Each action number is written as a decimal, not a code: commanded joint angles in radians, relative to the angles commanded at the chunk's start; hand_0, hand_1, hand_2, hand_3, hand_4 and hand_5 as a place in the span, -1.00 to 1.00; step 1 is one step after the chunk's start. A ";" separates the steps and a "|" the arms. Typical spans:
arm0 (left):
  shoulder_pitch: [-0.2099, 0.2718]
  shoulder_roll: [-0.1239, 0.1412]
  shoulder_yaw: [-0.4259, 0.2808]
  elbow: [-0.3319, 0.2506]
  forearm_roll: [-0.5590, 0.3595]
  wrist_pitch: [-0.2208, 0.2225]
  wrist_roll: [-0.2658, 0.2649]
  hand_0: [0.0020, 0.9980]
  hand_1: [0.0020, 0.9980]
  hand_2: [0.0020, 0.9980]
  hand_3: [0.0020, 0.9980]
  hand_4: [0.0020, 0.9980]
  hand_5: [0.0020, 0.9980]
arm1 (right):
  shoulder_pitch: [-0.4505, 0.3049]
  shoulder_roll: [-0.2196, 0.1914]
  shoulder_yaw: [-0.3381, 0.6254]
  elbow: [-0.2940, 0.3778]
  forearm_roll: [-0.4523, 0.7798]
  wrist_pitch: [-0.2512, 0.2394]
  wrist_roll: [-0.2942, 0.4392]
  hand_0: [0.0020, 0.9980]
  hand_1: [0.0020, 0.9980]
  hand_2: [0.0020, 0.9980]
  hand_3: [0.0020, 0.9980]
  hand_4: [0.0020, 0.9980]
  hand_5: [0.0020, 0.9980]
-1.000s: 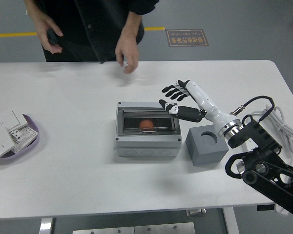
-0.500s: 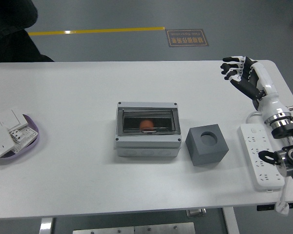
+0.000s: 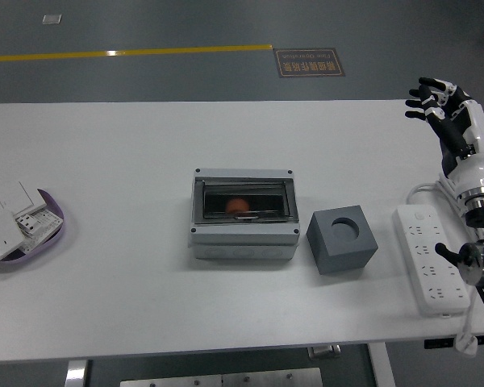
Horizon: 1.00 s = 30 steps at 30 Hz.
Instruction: Pick up the cylinder from the cube,place it in the box,flap close box
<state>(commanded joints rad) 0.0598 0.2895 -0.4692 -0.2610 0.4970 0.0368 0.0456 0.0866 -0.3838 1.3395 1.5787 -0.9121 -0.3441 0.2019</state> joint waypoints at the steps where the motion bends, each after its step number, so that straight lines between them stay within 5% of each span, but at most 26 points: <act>1: 0.003 0.005 -0.002 -0.001 0.000 0.000 0.000 0.19 0.25 0.24 0.27 0.38 -0.57 | -0.006 0.001 -0.007 -0.008 0.021 -0.004 0.015 0.25 0.26 0.24 0.28 0.35 -0.24; 12: 0.025 0.031 -0.010 -0.007 0.008 -0.001 0.000 0.19 0.25 0.24 0.27 0.38 -0.57 | -0.018 0.028 -0.039 -0.043 0.082 -0.020 0.072 0.26 0.26 0.23 0.30 0.36 -0.24; 30: 0.025 0.004 -0.023 0.000 0.012 -0.001 -0.001 0.19 0.25 0.24 0.27 0.38 -0.57 | -0.012 0.006 -0.025 -0.043 0.092 -0.017 0.066 0.27 0.26 0.23 0.31 0.40 -0.24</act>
<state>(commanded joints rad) 0.0851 0.2939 -0.4922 -0.2606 0.5092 0.0357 0.0443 0.0743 -0.3775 1.3144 1.5362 -0.8197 -0.3611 0.2674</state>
